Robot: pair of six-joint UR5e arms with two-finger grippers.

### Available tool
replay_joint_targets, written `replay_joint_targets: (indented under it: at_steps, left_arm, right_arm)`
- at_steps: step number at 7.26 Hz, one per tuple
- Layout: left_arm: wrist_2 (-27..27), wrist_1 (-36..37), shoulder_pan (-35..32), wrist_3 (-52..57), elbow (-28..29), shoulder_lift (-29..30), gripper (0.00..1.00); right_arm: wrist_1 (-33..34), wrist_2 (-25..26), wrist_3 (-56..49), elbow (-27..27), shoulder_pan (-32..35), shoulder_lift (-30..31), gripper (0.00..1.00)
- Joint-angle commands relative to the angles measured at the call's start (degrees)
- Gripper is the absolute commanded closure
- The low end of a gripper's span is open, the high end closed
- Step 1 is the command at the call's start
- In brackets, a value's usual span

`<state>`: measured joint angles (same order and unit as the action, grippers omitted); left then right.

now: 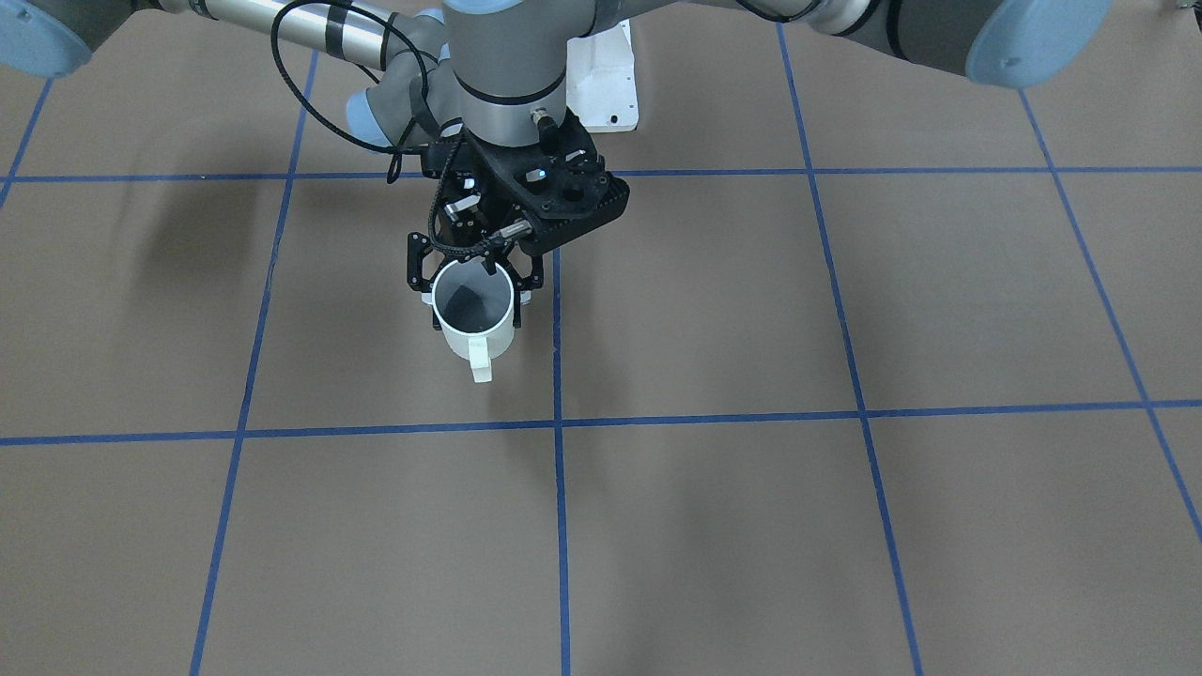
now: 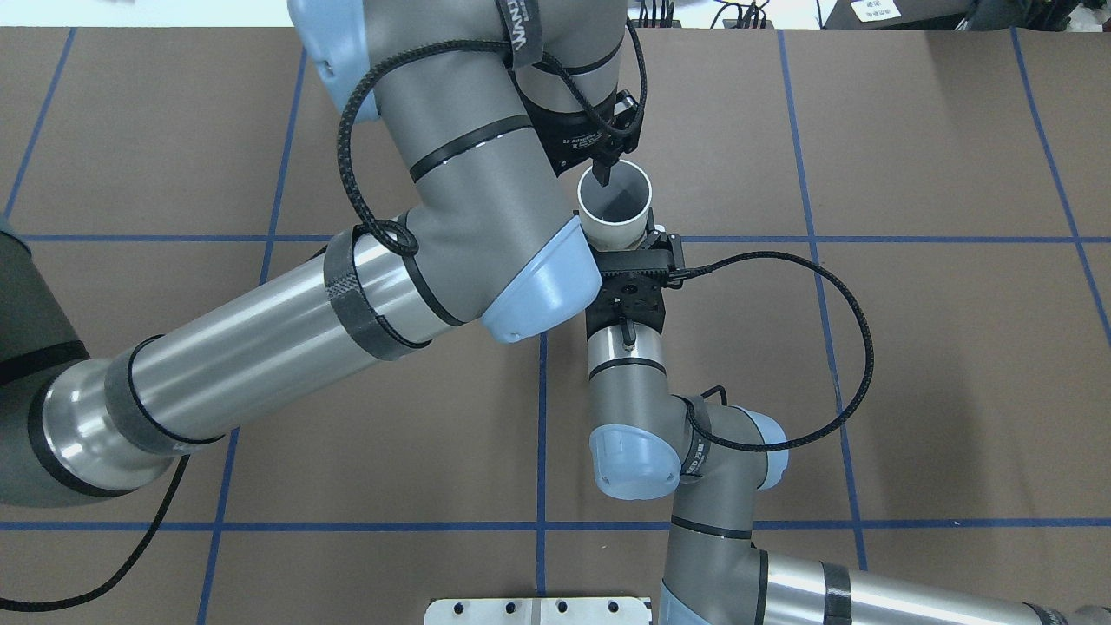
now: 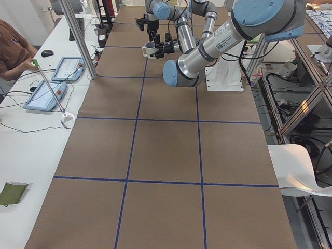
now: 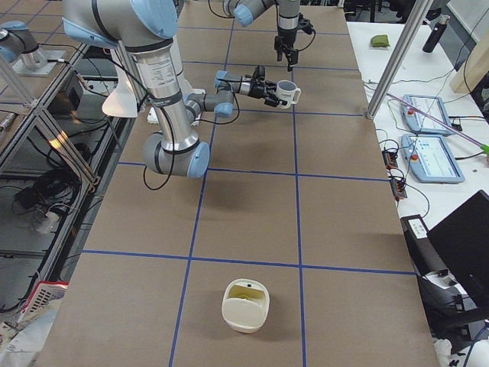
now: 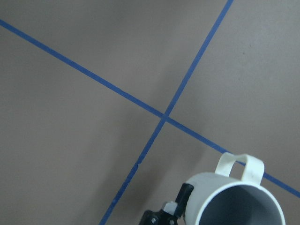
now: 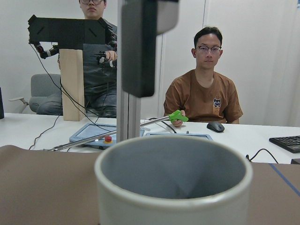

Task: Left arm hands cup to right arm to dump lemon

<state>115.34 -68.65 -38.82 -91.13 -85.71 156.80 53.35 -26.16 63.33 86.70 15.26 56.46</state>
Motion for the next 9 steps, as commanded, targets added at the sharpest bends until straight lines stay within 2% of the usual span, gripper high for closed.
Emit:
replay_joint_targets:
  at_steps: [1, 6, 9]
  left_arm:
    - [0.0, -2.6, 0.3, 0.2, 1.4, -0.1, 0.24]
    - [-0.2, -4.6, 0.3, 0.3, 4.0, -0.2, 0.33]
    - [-0.2, -4.6, 0.4, -0.1, 4.2, -0.3, 0.52]
  right_arm:
    - [-0.3, 0.6, 0.0, -0.3, -0.4, -0.4, 0.65]
    - [-0.7, 0.5, 0.0, 0.5, -1.3, -0.3, 0.64]
    - [-0.7, 0.5, 0.0, 1.3, -1.3, -0.2, 0.64]
